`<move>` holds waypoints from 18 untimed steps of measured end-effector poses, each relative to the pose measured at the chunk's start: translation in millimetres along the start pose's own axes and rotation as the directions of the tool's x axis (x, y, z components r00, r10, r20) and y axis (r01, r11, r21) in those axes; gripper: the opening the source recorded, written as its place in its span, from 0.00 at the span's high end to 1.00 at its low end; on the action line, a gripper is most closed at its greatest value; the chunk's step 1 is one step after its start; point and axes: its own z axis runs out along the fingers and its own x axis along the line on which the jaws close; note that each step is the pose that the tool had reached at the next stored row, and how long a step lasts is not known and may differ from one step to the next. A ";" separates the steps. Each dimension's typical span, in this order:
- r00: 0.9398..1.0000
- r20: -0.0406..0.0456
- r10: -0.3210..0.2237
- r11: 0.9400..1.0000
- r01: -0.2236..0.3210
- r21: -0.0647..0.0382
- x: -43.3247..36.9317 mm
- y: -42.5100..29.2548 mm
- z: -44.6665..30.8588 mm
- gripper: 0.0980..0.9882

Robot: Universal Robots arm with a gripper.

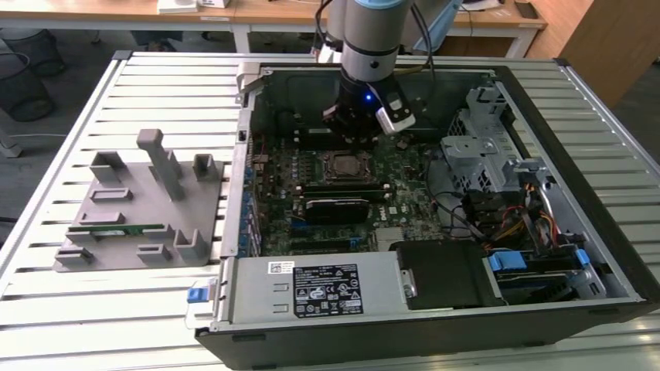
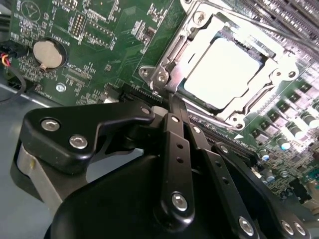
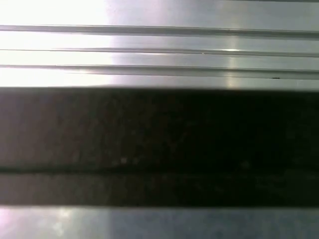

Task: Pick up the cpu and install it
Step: 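Install the first cpu locking lever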

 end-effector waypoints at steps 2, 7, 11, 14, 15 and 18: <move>1.000 0.000 0.000 1.000 0.000 0.009 0.0 0.0 1.3 0.99; 1.000 0.000 0.000 1.000 0.000 0.018 0.0 0.5 3.3 0.99; 1.000 0.000 -0.002 1.000 0.002 0.012 -0.2 1.9 3.9 0.99; 1.000 0.000 -0.004 1.000 0.004 0.003 0.0 2.2 3.8 0.99; 1.000 0.000 -0.004 1.000 0.004 0.001 0.0 2.2 3.7 0.99; 1.000 0.001 -0.005 1.000 0.005 -0.002 -0.3 2.9 1.6 0.99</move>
